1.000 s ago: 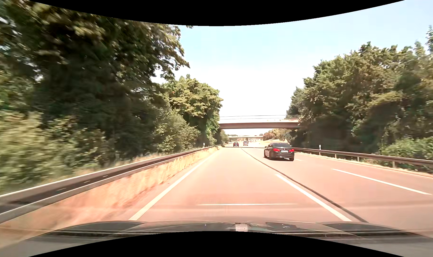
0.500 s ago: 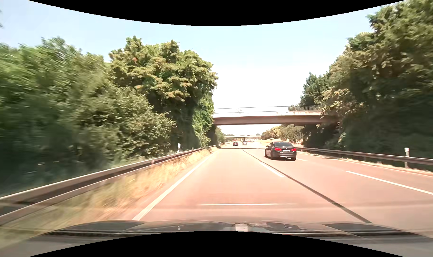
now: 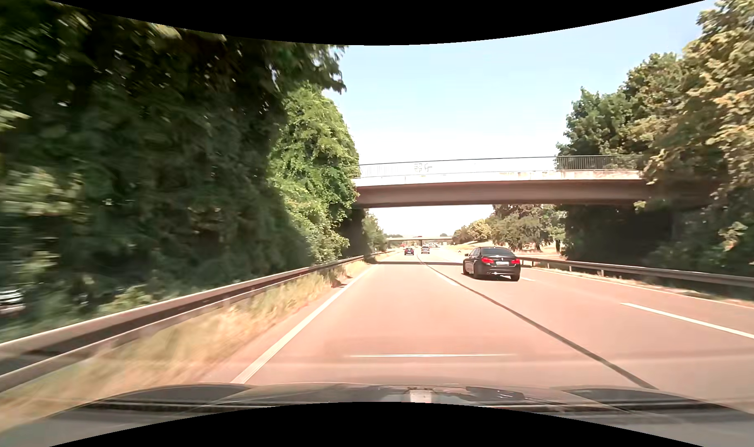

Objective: Follow the waypoints while adhering to traffic rules and regulations

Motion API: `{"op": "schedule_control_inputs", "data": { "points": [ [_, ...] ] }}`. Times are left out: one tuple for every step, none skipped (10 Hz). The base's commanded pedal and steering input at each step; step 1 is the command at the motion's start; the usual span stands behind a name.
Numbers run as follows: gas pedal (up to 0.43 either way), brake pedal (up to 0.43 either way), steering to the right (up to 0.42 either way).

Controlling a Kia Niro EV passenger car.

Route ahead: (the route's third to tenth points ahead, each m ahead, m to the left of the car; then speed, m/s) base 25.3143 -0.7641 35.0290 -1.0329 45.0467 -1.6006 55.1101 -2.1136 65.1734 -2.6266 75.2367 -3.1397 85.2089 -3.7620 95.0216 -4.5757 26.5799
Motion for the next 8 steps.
{"op": "schedule_control_inputs", "data": {
  "points": [
    [0.157, 0.0, 0.008],
    [0.157, 0.0, 0.008],
    [0.157, 0.0, 0.008],
    [0.157, 0.0, 0.008],
    [0.157, 0.0, 0.008],
    [0.157, 0.0, 0.008],
    [0.157, 0.0, 0.008],
    [0.157, 0.0, 0.007]
  ]
}}
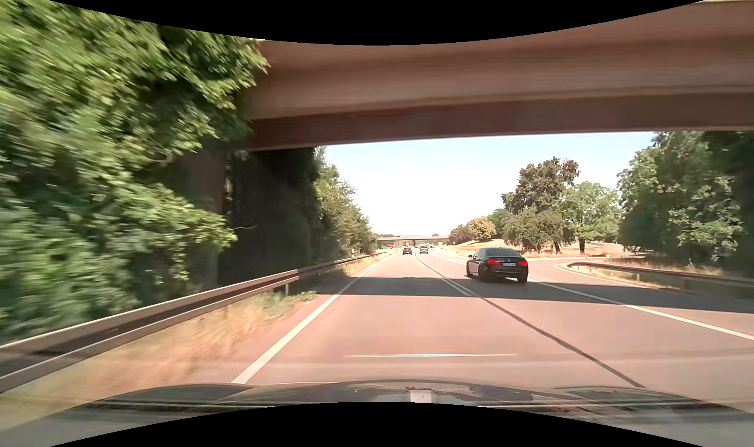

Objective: Follow the waypoints while adhering to traffic rules and regulations

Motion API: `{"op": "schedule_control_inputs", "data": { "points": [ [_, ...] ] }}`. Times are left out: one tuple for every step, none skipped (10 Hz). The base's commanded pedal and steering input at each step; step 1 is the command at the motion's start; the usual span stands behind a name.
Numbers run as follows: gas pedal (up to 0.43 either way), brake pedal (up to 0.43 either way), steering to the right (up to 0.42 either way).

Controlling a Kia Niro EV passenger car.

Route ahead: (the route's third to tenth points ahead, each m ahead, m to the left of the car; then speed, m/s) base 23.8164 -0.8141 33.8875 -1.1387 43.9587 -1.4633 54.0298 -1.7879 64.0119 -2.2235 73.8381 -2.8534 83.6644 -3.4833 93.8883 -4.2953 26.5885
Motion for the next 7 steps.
{"op": "schedule_control_inputs", "data": {
  "points": [
    [0.169, 0.0, 0.007],
    [0.169, 0.0, 0.007],
    [0.169, 0.0, 0.006],
    [0.169, 0.0, 0.006],
    [0.169, 0.0, 0.006],
    [0.177, 0.0, 0.006],
    [0.177, 0.0, 0.006]
  ]
}}
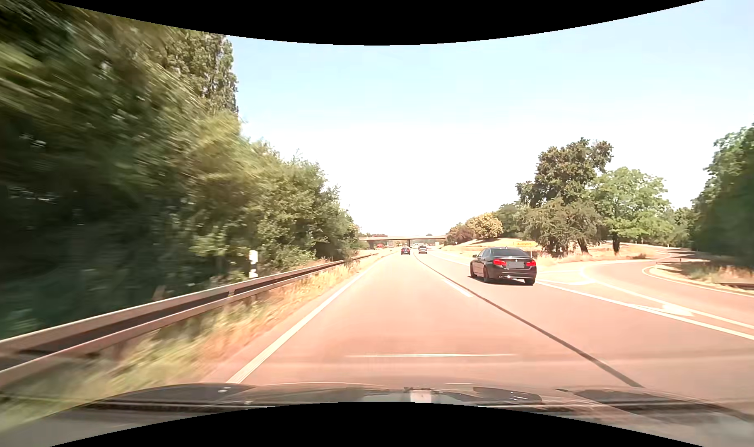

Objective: Follow the waypoints while adhering to traffic rules and regulations

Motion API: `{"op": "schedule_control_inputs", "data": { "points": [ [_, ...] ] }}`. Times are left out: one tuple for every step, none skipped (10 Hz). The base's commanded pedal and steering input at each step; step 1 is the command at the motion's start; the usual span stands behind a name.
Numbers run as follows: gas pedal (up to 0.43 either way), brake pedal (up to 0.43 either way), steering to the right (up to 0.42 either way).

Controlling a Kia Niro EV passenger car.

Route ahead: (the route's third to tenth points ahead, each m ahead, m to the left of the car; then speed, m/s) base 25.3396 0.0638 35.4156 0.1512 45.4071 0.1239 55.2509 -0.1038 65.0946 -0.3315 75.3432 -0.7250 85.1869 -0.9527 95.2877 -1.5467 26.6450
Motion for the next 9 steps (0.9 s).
{"op": "schedule_control_inputs", "data": {
  "points": [
    [0.177, 0.0, 0.006],
    [0.177, 0.0, 0.006],
    [0.177, 0.0, 0.006],
    [0.189, 0.0, 0.006],
    [0.189, 0.0, 0.006],
    [0.189, 0.0, 0.006],
    [0.189, 0.0, 0.006],
    [0.189, 0.0, 0.005],
    [0.197, 0.0, 0.005]
  ]
}}
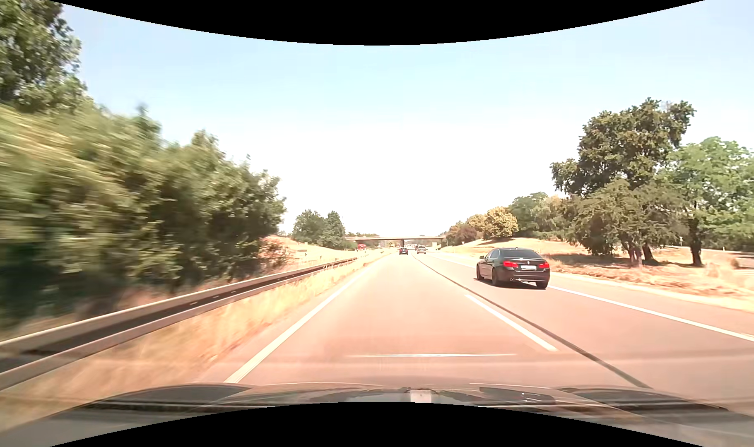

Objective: Follow the waypoints while adhering to traffic rules and regulations

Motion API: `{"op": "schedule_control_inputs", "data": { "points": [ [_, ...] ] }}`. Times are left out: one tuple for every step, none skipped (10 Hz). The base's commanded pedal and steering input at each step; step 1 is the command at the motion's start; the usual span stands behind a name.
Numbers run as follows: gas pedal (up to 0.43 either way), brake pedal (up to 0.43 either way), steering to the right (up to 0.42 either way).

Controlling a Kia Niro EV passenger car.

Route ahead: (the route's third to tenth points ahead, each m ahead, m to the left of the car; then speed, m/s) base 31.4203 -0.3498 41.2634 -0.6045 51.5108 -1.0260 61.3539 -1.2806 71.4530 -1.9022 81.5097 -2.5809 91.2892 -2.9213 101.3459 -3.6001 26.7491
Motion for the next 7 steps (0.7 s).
{"op": "schedule_control_inputs", "data": {
  "points": [
    [0.209, 0.0, 0.005],
    [0.209, 0.0, 0.005],
    [0.209, 0.0, 0.005],
    [0.209, 0.0, 0.005],
    [0.209, 0.0, 0.005],
    [0.209, 0.0, 0.005],
    [0.209, 0.0, 0.005]
  ]
}}
